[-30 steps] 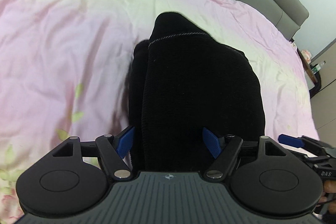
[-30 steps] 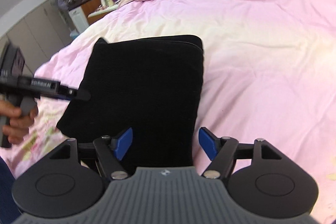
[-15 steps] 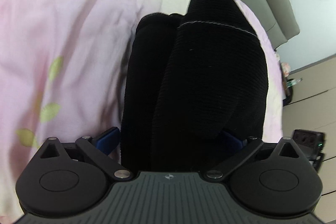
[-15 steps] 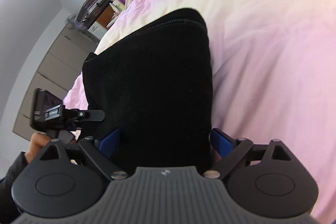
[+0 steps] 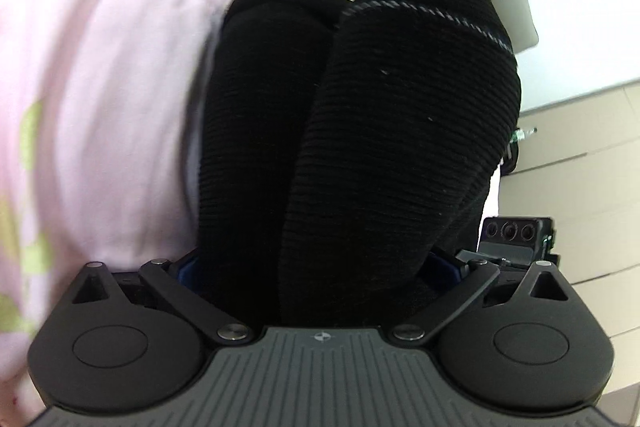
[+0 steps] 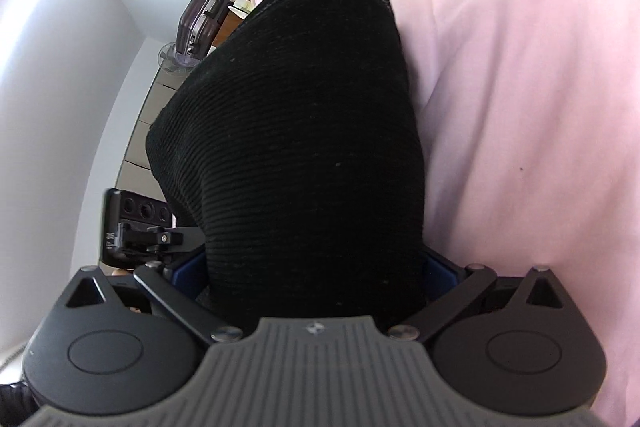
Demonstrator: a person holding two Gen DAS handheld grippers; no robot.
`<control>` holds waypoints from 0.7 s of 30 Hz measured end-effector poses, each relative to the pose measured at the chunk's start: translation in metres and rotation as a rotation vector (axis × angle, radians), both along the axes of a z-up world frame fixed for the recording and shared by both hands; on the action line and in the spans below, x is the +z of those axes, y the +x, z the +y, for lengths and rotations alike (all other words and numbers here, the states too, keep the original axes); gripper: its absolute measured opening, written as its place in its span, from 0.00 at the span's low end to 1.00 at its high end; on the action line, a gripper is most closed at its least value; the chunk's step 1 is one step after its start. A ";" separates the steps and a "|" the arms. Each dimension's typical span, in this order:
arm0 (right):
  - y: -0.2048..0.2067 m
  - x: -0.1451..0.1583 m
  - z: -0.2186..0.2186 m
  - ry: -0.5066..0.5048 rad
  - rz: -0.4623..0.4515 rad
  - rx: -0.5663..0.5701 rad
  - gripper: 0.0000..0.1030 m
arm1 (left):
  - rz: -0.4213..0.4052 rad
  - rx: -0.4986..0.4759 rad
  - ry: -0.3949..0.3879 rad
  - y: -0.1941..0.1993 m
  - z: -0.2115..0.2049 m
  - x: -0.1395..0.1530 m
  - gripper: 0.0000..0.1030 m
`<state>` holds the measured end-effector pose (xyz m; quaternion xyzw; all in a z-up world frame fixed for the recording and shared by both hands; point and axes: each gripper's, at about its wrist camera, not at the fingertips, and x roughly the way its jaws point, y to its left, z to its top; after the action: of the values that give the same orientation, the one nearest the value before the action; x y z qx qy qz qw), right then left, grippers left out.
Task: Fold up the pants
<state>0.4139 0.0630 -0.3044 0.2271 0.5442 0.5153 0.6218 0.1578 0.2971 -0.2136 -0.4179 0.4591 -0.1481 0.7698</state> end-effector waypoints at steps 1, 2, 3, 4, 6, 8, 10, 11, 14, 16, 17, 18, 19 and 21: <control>-0.003 0.001 0.003 -0.004 -0.014 -0.004 0.95 | -0.006 -0.002 0.009 0.000 -0.003 0.003 1.00; -0.006 0.003 0.005 -0.008 -0.027 -0.005 0.95 | -0.011 -0.004 0.017 0.001 -0.004 0.004 1.00; -0.008 0.005 0.007 -0.011 -0.042 -0.002 0.93 | -0.016 -0.002 0.023 0.000 -0.005 0.007 1.00; -0.011 0.008 0.008 -0.012 -0.054 -0.002 0.90 | -0.023 0.006 0.030 -0.002 -0.005 0.010 1.00; -0.015 0.013 0.008 -0.010 -0.062 -0.012 0.84 | -0.039 0.027 0.023 -0.007 -0.005 0.014 0.90; -0.020 0.019 0.003 -0.003 -0.065 -0.023 0.77 | -0.062 0.042 0.005 -0.015 -0.007 0.019 0.79; -0.026 0.031 -0.002 0.010 -0.066 -0.033 0.74 | -0.088 0.044 -0.005 -0.022 -0.011 0.028 0.75; -0.030 0.037 -0.005 0.017 -0.067 -0.037 0.73 | -0.101 0.042 -0.012 -0.027 -0.014 0.034 0.74; -0.048 0.066 -0.017 0.033 -0.082 -0.040 0.72 | -0.128 0.031 -0.033 -0.032 -0.013 0.044 0.74; -0.063 0.087 -0.024 0.036 -0.097 -0.048 0.72 | -0.158 0.026 -0.041 -0.041 -0.012 0.050 0.74; -0.072 0.097 -0.029 0.038 -0.102 -0.055 0.72 | -0.176 0.024 -0.042 -0.045 -0.012 0.053 0.74; -0.082 0.107 -0.033 0.039 -0.112 -0.062 0.72 | -0.190 0.022 -0.042 -0.049 -0.011 0.055 0.74; -0.092 0.115 -0.038 0.039 -0.119 -0.067 0.72 | -0.200 0.019 -0.043 -0.053 -0.010 0.056 0.74; -0.115 0.129 -0.047 0.039 -0.121 -0.083 0.72 | -0.211 0.012 -0.044 -0.056 -0.013 0.058 0.74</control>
<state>0.2986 0.0156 -0.1750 0.2299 0.4859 0.5123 0.6698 0.1016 0.2838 -0.1560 -0.4193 0.3696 -0.1970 0.8054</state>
